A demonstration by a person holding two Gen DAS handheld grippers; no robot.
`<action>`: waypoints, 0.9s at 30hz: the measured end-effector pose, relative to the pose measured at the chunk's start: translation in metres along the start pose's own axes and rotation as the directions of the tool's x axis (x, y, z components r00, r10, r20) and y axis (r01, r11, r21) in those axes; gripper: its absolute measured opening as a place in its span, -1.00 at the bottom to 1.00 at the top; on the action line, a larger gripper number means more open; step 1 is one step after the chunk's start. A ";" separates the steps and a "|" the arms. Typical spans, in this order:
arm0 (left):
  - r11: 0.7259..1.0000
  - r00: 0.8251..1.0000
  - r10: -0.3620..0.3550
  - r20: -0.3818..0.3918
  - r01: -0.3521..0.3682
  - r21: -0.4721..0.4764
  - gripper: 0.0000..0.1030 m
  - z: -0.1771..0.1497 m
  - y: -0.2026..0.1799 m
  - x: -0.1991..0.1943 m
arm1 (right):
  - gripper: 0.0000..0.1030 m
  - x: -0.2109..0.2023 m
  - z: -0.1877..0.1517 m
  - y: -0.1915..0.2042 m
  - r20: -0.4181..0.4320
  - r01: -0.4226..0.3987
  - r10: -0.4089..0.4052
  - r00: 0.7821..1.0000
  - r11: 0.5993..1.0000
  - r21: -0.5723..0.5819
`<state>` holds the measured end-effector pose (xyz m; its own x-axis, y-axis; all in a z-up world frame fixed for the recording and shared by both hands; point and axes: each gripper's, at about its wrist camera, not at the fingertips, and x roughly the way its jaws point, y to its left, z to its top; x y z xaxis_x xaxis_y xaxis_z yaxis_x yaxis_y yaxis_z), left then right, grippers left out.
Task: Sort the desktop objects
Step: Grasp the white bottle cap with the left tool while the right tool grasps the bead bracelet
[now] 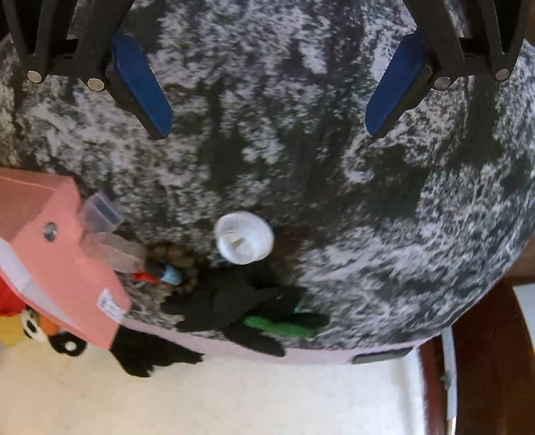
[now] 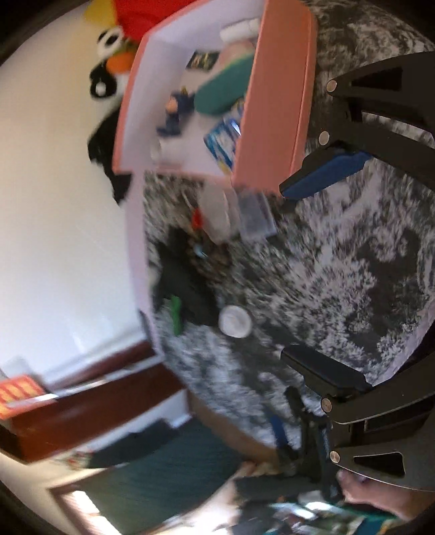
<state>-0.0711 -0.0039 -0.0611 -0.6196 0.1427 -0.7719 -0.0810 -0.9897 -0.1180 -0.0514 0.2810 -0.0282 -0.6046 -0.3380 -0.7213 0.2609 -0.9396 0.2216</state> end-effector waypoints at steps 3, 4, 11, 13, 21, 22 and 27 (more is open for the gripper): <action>0.999 1.000 -0.028 -0.003 0.028 -0.018 0.88 0.006 0.001 0.017 | 0.77 0.038 0.006 0.024 -0.050 0.023 -0.026 0.998 0.998 -0.067; 0.999 0.999 -0.038 -0.004 0.038 -0.023 0.88 0.009 0.000 0.023 | 0.77 0.049 0.009 0.028 -0.063 0.022 -0.026 0.998 0.997 -0.075; 0.996 0.997 -0.075 -0.023 0.074 -0.046 0.88 0.037 -0.016 0.085 | 0.74 0.108 0.048 0.011 -0.101 0.013 -0.012 0.995 1.000 0.006; 0.996 0.997 -0.074 -0.027 0.073 -0.054 0.88 0.044 -0.018 0.102 | 0.64 0.129 0.061 0.000 -0.127 -0.004 0.010 0.992 0.999 0.053; 0.996 0.998 -0.059 0.003 0.059 -0.064 0.88 0.068 -0.023 0.149 | 0.21 0.208 0.095 0.002 -0.174 0.023 -0.032 0.984 0.998 -0.052; 0.997 0.998 -0.055 0.010 0.055 -0.055 0.88 0.070 -0.024 0.153 | 0.15 0.217 0.097 0.005 -0.177 0.030 -0.043 0.983 0.997 -0.075; 1.000 1.000 -0.026 0.010 0.026 -0.014 0.78 0.079 -0.026 0.166 | 0.02 0.263 0.099 0.007 -0.212 0.096 -0.128 0.969 0.984 -0.152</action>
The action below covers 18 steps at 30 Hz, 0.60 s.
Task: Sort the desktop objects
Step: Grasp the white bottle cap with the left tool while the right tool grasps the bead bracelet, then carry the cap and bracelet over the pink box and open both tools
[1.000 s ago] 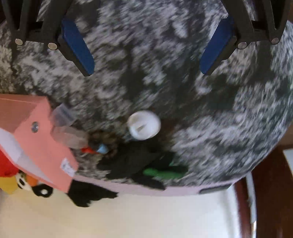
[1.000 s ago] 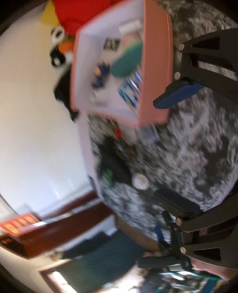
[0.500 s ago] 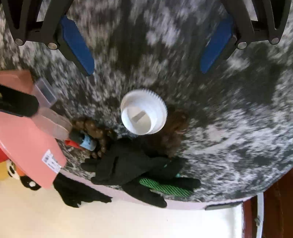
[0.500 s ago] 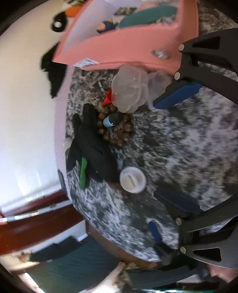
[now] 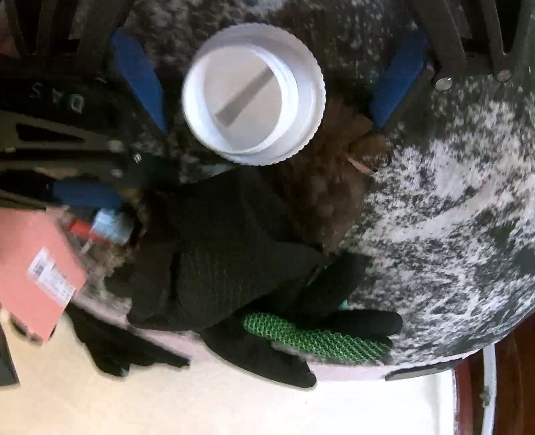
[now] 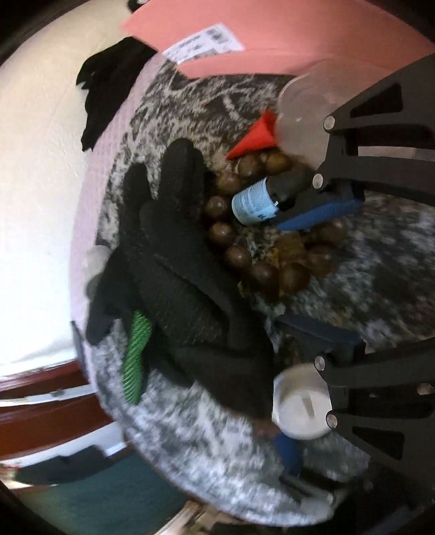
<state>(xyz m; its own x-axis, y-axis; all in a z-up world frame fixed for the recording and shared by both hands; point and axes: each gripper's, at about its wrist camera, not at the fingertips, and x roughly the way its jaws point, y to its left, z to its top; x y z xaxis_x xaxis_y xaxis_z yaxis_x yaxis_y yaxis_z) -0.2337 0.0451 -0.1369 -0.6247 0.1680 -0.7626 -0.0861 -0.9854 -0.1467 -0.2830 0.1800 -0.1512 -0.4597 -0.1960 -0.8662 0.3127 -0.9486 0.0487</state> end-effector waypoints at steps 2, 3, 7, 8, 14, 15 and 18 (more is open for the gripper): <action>1.000 1.000 -0.018 0.017 0.018 -0.001 0.10 0.002 0.003 -0.004 | -0.23 0.002 0.000 -0.002 0.017 0.009 -0.009 1.000 1.000 0.001; 0.999 0.999 -0.042 0.020 0.042 -0.016 0.10 0.001 0.007 -0.009 | -0.30 0.002 -0.001 -0.003 0.027 0.016 -0.016 1.000 1.000 0.000; 0.992 0.993 -0.109 0.041 0.112 -0.066 0.10 -0.013 0.023 -0.036 | -0.61 -0.025 -0.014 0.001 0.074 -0.017 0.016 0.997 1.000 0.010; 0.991 0.993 -0.111 0.048 0.114 -0.067 0.10 -0.017 0.025 -0.045 | -0.61 -0.033 -0.018 0.002 0.087 -0.027 0.025 0.996 1.000 0.012; 0.992 0.990 -0.108 0.092 0.113 -0.048 0.10 -0.042 0.027 -0.102 | -0.62 -0.088 -0.056 0.005 0.138 -0.158 0.148 0.979 0.985 0.065; 0.993 0.989 -0.107 0.098 0.112 -0.044 0.10 -0.045 0.027 -0.110 | -0.62 -0.098 -0.063 0.007 0.149 -0.176 0.164 0.975 0.982 0.071; 0.994 0.987 -0.103 0.121 0.108 -0.030 0.10 -0.052 0.023 -0.137 | -0.62 -0.131 -0.085 0.010 0.184 -0.232 0.212 0.960 0.968 0.093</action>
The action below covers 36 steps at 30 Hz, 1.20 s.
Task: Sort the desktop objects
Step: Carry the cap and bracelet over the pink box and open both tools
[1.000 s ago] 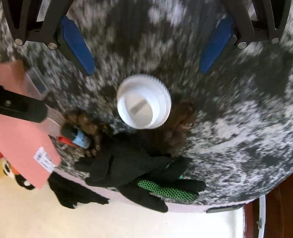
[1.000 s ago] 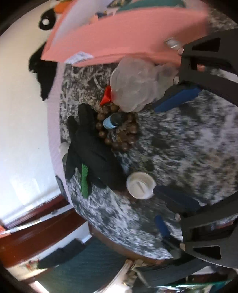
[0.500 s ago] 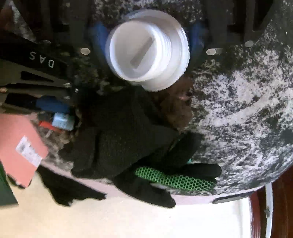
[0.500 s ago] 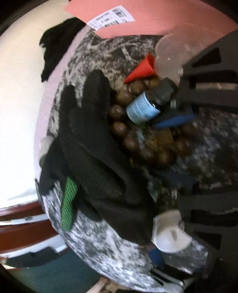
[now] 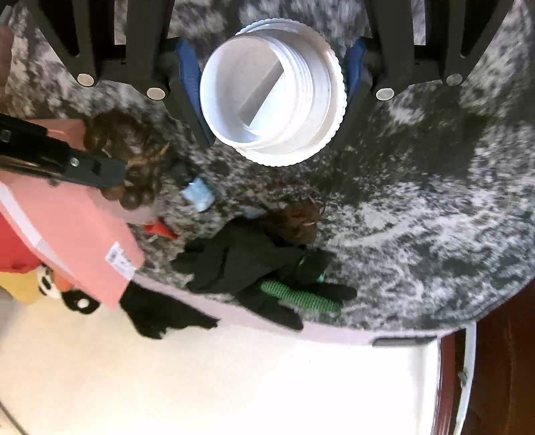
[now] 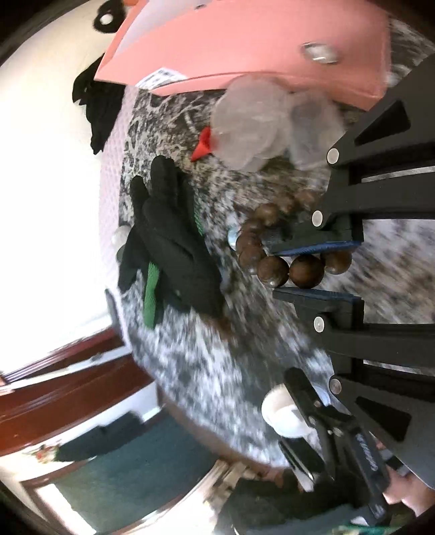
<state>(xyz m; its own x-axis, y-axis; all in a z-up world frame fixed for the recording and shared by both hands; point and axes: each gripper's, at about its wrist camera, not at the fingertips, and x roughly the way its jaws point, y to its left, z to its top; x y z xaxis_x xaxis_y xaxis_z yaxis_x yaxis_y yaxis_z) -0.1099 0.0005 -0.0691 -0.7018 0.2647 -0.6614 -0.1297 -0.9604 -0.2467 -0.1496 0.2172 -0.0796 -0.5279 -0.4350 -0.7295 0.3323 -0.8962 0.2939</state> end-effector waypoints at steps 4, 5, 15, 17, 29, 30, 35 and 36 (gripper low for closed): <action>0.999 0.999 -0.013 0.035 0.011 0.041 0.10 -0.001 -0.016 -0.037 | -0.62 -0.045 -0.020 0.010 0.045 -0.063 0.061 0.997 0.997 0.038; 0.999 0.999 -0.020 0.041 0.018 0.050 0.10 -0.002 -0.020 -0.046 | -0.62 -0.057 -0.025 0.013 0.057 -0.075 0.072 0.996 0.996 0.041; 0.989 0.993 -0.075 0.089 0.062 0.136 0.10 -0.011 -0.074 -0.110 | -0.62 -0.175 -0.074 0.022 0.201 -0.069 0.060 0.978 0.997 0.040; 0.983 0.990 -0.098 0.099 0.081 0.165 0.10 -0.011 -0.091 -0.120 | -0.62 -0.195 -0.082 0.018 0.226 -0.059 0.048 0.973 0.997 0.042; 0.912 0.957 -0.268 0.112 0.214 0.350 0.11 0.019 -0.211 -0.137 | -0.62 -0.308 -0.105 -0.025 0.389 0.040 -0.073 0.919 0.995 0.092; 0.903 0.953 -0.283 0.111 0.226 0.365 0.11 0.026 -0.222 -0.135 | -0.62 -0.315 -0.104 -0.030 0.400 0.051 -0.086 0.913 0.994 0.097; 0.858 0.933 -0.342 0.113 0.260 0.444 0.11 0.069 -0.280 -0.115 | -0.62 -0.349 -0.081 -0.066 0.449 0.127 -0.168 0.877 0.985 0.120; 0.853 0.931 -0.347 0.112 0.264 0.450 0.11 0.077 -0.289 -0.109 | -0.62 -0.354 -0.074 -0.074 0.458 0.142 -0.185 0.869 0.982 0.126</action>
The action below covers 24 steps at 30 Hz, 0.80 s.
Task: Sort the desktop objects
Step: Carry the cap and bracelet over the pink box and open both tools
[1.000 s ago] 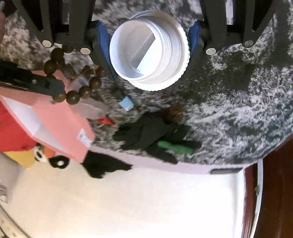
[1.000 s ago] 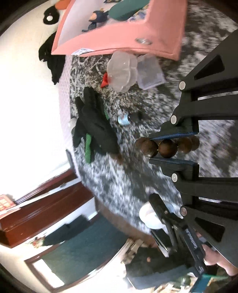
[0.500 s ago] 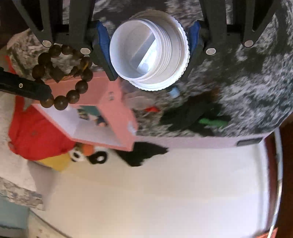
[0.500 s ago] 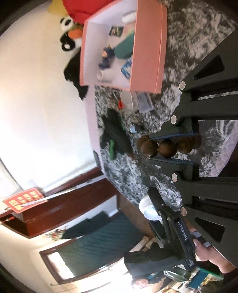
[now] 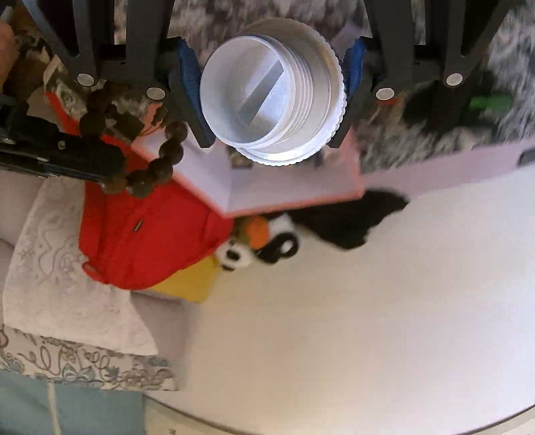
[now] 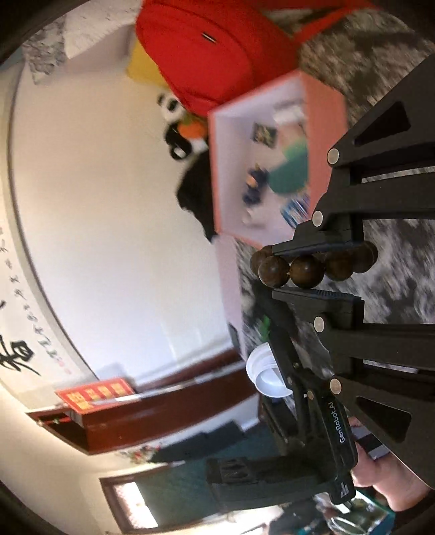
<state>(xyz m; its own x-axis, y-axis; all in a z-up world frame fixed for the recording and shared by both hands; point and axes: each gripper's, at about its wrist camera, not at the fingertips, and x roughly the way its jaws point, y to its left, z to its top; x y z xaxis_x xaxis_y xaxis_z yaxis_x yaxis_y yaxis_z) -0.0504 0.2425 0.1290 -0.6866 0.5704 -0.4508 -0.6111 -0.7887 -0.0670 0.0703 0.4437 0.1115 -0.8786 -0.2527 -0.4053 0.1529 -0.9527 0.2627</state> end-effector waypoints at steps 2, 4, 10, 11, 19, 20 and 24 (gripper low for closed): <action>1.000 1.000 -0.012 0.003 0.012 0.012 0.11 0.019 -0.004 0.020 | -0.62 0.006 0.018 -0.015 0.021 0.029 -0.029 0.999 1.000 -0.001; 1.000 1.000 -0.020 0.002 0.020 0.014 0.11 0.038 -0.005 0.042 | -0.62 0.020 0.038 -0.031 0.035 0.059 -0.059 0.998 0.998 0.001; 1.000 0.988 0.007 -0.151 -0.010 -0.017 0.74 0.070 0.010 0.132 | -0.44 0.083 0.076 -0.081 0.022 0.195 -0.196 0.980 0.980 0.038; 0.999 0.989 0.026 -0.147 -0.029 -0.022 0.81 0.071 0.012 0.135 | 0.13 0.090 0.079 -0.088 0.028 0.239 -0.241 0.970 0.970 0.050; 0.984 0.978 0.180 -0.106 -0.178 0.024 0.89 0.046 0.022 0.113 | 0.75 0.086 0.070 -0.094 0.063 0.217 -0.226 0.972 0.969 0.122; 0.977 0.972 0.211 -0.099 -0.210 0.028 0.89 0.039 0.023 0.103 | 0.75 0.083 0.066 -0.090 0.056 0.210 -0.218 0.974 0.970 0.122; 0.956 0.952 0.291 -0.097 -0.292 0.003 0.89 0.010 0.029 0.063 | 0.75 0.065 0.043 -0.071 0.045 0.176 -0.184 0.982 0.974 0.140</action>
<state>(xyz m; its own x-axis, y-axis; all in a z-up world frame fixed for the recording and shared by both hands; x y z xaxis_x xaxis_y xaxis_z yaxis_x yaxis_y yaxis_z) -0.1159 0.2578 0.1074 -0.7930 0.2914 -0.5351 -0.3852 -0.9202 0.0697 -0.0173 0.5017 0.1041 -0.9113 -0.0652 -0.4065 -0.0689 -0.9493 0.3068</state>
